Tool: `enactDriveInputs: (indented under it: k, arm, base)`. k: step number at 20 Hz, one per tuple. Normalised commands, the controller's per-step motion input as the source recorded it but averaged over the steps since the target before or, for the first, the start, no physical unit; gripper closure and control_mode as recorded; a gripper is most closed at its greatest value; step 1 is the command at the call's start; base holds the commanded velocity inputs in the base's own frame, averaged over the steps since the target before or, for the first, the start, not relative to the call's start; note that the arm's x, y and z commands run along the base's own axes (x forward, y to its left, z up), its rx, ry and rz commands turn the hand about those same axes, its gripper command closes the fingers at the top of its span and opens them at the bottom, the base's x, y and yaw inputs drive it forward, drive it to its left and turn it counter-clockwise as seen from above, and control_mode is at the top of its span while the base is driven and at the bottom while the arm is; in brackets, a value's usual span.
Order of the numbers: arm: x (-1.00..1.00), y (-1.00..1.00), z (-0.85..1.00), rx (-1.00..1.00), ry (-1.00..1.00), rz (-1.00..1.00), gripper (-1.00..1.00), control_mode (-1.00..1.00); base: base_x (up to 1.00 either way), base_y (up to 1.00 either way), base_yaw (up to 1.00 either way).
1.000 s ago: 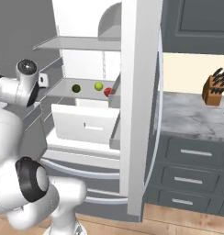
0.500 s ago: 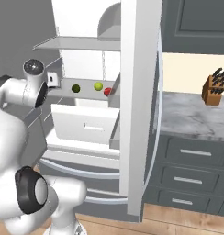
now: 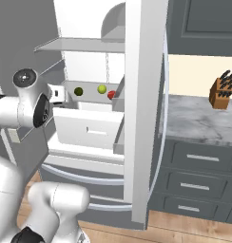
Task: Open the fridge, remove the pear, lime, and steak, and place them on any counter.
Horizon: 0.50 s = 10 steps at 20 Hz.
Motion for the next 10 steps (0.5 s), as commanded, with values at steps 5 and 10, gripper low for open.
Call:
enactDriveInputs:
  k: [5, 10]
  arm:
    - [-0.76, -0.32, -0.16, 0.01, 0.14, -0.19, -1.0, -1.0]
    - [0.0, 0.0, 0.0, 0.0, 0.0, 0.0, -1.0, 1.0]
  base:
    - [0.0, 0.0, 0.0]
    - [0.65, 0.25, -0.07]
